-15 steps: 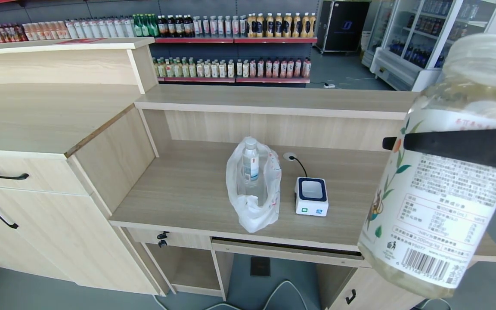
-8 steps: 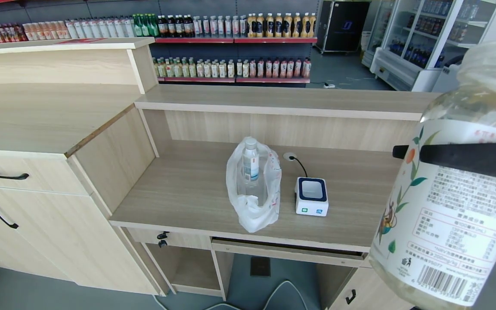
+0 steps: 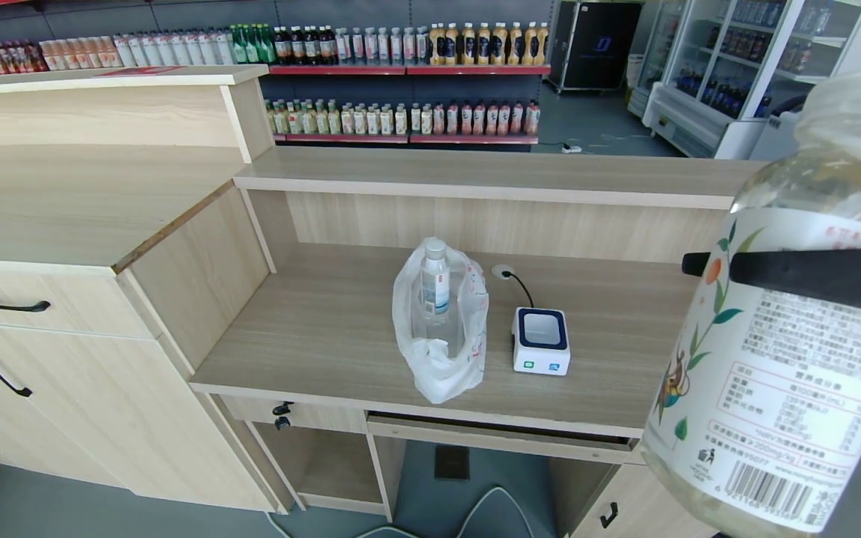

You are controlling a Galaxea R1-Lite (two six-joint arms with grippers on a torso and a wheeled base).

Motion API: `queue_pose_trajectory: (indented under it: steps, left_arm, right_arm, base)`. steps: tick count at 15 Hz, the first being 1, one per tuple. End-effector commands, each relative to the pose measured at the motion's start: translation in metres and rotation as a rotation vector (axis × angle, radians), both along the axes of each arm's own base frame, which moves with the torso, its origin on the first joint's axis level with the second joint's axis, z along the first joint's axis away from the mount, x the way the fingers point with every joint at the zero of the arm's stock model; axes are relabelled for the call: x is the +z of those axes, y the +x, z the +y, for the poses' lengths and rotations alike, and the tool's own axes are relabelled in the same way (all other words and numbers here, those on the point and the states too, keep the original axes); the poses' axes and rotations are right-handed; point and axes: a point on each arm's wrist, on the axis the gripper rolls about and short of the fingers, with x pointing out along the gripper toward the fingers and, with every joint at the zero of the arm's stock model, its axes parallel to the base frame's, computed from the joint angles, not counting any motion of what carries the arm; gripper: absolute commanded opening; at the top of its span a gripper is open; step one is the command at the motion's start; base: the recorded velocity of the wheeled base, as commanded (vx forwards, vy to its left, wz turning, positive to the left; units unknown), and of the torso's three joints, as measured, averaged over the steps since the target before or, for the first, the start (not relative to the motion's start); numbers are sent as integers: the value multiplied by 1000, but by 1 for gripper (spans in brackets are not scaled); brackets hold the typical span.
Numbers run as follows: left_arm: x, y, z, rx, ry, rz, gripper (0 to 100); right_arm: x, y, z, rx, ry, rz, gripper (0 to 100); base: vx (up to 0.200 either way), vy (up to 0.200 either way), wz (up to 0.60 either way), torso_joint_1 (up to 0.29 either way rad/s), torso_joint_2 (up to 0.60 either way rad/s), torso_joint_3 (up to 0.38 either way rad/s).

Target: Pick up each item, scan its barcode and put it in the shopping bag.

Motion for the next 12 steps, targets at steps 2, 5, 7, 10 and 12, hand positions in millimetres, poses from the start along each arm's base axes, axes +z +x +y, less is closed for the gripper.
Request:
queue_pose_trajectory:
  steps: [2,5,7,10,12]
  left_arm:
    - [0,0,0,0,0,0,100]
    - [0,0,0,0,0,0,100]
    - [0,0,0,0,0,0,100]
    - [0,0,0,0,0,0,100]
    - [0,0,0,0,0,0,100]
  right_arm:
    - [-2,1,1,1,-5,7,0]
    - [-3,2,1,1,-6,9,0]
    - [-3,2,1,-1,-6,9,0]
    - [-3,2,1,-1,-8,11,0]
    - [-4,2,1,-2,-9,12,0]
  base:
    - [0,0,0,0,0,0]
    - [0,0,0,0,0,0]
    - [0,0,0,0,0,0]
    - [0,0,0,0,0,0]
    - [0,0,0,0,0,0]
